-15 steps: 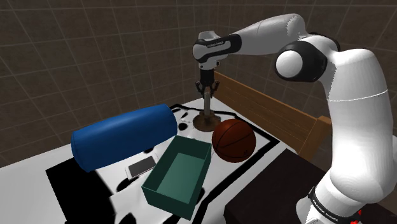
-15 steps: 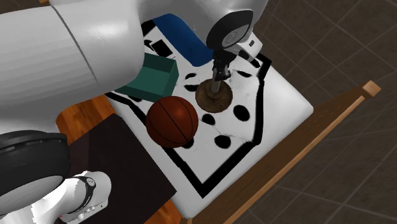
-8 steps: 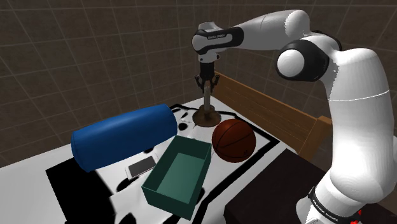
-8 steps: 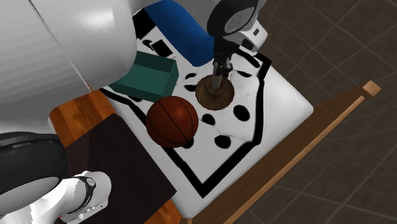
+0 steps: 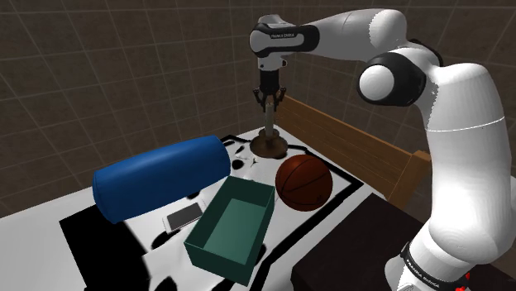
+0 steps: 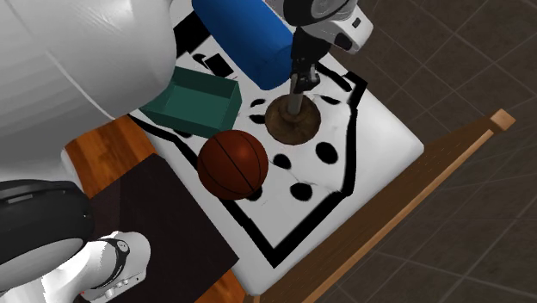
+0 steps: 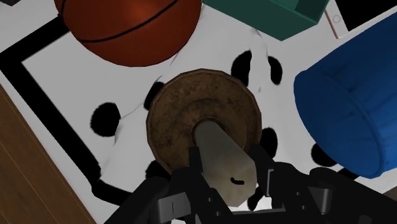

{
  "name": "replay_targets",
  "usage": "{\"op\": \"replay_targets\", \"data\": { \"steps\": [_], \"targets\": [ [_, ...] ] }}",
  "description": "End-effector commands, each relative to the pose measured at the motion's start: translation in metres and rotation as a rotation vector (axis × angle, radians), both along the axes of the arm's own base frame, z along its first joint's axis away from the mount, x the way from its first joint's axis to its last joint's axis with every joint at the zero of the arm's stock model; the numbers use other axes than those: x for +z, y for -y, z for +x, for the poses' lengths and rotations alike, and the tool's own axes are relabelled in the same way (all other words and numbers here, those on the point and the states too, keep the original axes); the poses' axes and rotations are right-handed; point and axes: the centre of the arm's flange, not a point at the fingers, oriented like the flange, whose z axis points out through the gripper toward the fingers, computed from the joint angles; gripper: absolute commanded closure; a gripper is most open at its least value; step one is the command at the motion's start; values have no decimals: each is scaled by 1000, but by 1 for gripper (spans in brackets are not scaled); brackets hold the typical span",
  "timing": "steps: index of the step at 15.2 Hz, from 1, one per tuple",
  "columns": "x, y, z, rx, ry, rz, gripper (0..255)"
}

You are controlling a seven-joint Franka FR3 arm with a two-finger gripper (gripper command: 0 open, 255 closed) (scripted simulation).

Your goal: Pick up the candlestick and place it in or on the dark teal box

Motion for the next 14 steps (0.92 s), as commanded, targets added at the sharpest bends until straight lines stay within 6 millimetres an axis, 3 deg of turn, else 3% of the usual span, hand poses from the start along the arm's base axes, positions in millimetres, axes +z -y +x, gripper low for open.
{"op": "replay_targets", "data": {
  "steps": [1, 13, 14],
  "targets": [
    [12, 0, -1, 0, 1, 0, 255],
    [70, 0, -1, 0, 1, 0, 255],
    [73, -11, -7, 0, 1, 0, 255]
  ]
}}
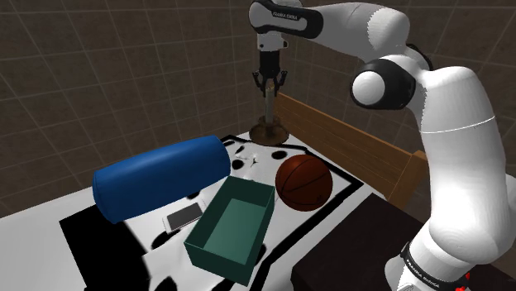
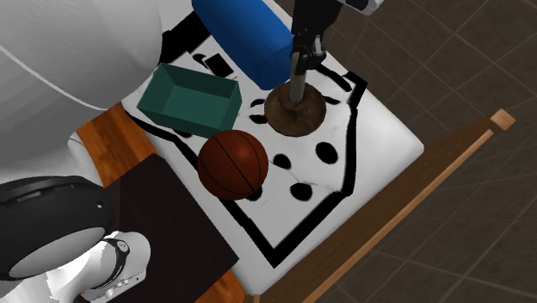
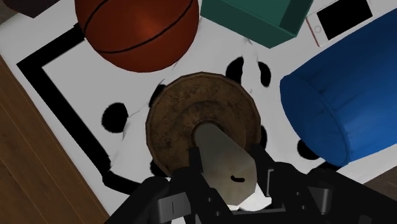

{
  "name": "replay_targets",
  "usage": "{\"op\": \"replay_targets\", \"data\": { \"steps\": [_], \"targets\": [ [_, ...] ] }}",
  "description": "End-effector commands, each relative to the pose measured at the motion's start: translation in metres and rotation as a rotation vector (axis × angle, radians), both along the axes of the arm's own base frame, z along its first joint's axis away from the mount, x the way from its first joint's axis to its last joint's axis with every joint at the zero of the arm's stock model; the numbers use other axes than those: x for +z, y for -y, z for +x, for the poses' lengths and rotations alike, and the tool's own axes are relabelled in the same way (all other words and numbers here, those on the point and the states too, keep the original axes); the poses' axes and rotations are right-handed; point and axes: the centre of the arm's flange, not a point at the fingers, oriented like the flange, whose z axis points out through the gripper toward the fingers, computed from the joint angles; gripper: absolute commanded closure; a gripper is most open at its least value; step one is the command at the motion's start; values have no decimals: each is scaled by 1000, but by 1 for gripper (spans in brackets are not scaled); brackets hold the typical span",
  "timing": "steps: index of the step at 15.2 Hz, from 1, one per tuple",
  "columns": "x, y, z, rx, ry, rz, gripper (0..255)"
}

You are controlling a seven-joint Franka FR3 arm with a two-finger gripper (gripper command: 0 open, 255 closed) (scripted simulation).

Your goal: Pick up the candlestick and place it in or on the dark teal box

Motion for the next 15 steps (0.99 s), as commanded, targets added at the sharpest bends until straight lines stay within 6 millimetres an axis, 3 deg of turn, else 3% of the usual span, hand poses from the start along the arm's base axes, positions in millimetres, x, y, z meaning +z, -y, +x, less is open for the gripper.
{"op": "replay_targets", "data": {
  "steps": [1, 15],
  "targets": [
    [6, -17, -10, 0, 1, 0, 255],
    [52, -169, -105, 0, 1, 0, 255]
  ]
}}
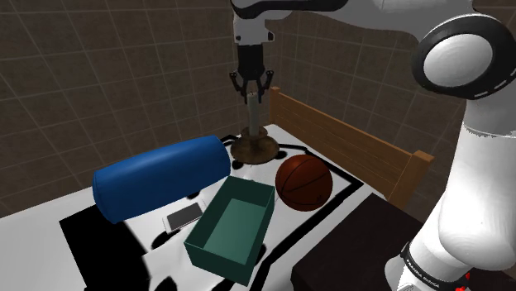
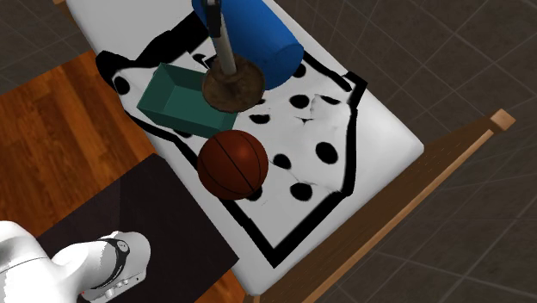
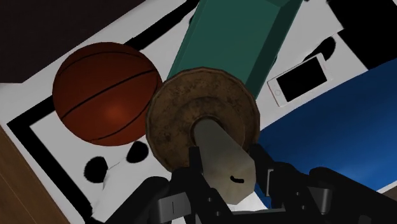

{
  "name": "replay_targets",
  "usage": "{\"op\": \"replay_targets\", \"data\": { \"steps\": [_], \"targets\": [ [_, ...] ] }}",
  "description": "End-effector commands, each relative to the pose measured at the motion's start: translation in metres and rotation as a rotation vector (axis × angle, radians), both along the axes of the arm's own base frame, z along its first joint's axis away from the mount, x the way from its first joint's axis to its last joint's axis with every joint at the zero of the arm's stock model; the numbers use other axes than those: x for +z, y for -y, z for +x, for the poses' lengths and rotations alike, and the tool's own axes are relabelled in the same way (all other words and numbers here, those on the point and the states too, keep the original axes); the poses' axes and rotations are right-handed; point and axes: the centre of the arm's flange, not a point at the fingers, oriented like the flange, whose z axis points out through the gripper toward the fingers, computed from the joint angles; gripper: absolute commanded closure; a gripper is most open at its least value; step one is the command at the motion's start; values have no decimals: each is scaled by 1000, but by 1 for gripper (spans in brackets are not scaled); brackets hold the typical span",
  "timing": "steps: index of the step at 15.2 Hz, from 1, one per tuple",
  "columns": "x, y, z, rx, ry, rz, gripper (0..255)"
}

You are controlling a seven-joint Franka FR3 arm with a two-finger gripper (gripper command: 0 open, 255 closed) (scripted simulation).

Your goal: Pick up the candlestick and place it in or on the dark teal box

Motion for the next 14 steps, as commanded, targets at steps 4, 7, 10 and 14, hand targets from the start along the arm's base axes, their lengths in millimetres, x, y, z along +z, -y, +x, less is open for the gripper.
{"op": "replay_targets", "data": {
  "steps": [4, 7, 10, 14],
  "targets": [
    [17, -53, -35, -1, 1, 0, 255],
    [27, -85, -56, -1, 1, 0, 255],
    [37, -118, -76, -1, 1, 0, 255],
    [52, -167, -107, -1, 1, 0, 255]
  ]
}}
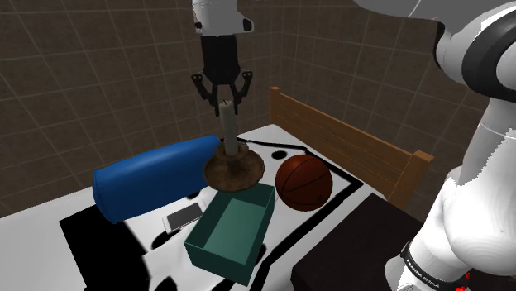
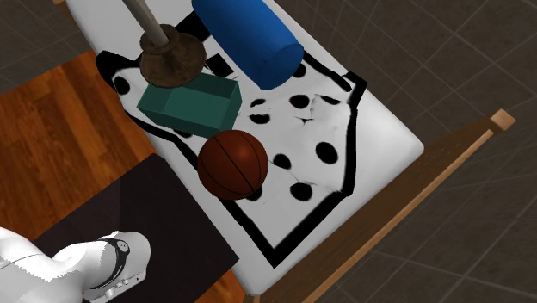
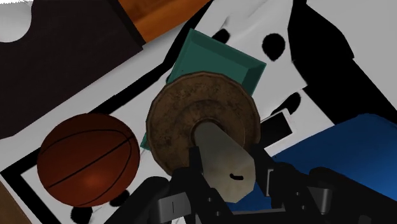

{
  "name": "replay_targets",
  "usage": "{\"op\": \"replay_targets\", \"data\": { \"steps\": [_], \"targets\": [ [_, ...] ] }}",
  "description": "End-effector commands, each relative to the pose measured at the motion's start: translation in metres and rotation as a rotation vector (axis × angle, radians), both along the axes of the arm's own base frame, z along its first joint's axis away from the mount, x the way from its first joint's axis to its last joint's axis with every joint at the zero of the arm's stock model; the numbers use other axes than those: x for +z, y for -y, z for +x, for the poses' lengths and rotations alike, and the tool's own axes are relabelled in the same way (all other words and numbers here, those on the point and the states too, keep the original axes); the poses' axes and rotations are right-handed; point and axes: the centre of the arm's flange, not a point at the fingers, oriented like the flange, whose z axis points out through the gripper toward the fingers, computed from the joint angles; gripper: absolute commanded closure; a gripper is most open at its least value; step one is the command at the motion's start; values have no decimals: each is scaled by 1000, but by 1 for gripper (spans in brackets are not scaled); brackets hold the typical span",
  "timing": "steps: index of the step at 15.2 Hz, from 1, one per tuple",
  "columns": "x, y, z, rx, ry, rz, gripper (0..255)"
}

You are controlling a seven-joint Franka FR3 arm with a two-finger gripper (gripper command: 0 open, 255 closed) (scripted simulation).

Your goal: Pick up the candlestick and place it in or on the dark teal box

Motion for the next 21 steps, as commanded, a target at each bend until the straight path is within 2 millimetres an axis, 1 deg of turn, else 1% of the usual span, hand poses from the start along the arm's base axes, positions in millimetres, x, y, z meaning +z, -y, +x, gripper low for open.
{"op": "replay_targets", "data": {
  "steps": [1, 21],
  "targets": [
    [2, -13, -8, -2, 0, 0, 255],
    [-104, -13, -8, -2, 0, 0, 255]
  ]
}}
